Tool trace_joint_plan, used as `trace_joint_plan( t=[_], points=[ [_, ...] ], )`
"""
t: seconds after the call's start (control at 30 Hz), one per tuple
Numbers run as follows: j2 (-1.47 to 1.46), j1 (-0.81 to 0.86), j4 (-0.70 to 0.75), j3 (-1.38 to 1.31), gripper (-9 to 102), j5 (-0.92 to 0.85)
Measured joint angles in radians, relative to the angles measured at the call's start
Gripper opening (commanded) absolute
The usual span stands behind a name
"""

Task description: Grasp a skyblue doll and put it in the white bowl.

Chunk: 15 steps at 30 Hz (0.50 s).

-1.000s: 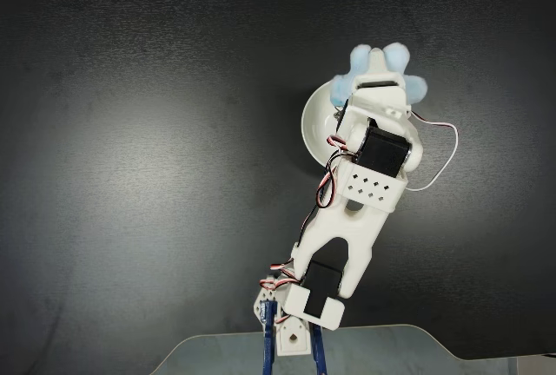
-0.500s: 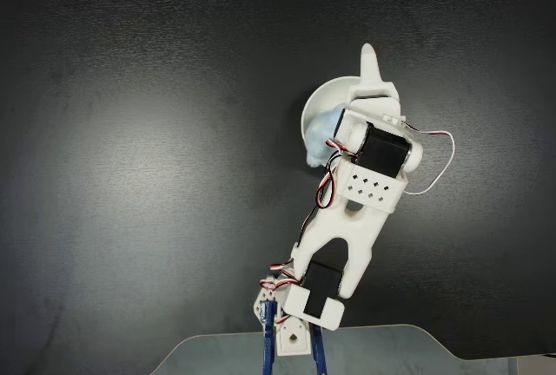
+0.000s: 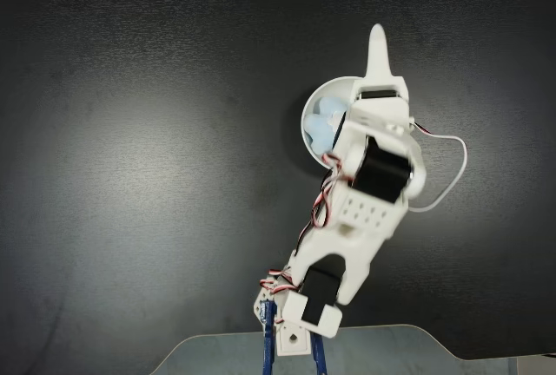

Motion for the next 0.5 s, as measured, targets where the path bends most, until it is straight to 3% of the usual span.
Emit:
trace_joint_plan(
  t=[0.2,0.3,0.43,0.5],
  points=[
    [0.179,-0.075,0.015,-0.11,51,0.0],
    [0.302,-0.126,0.06,-0.101,35,0.0],
    [0.482,-0.146,0.064,-0.009,2,0.0],
    [0.554,-0.158,0.064,0.052,-3,0.0]
  ],
)
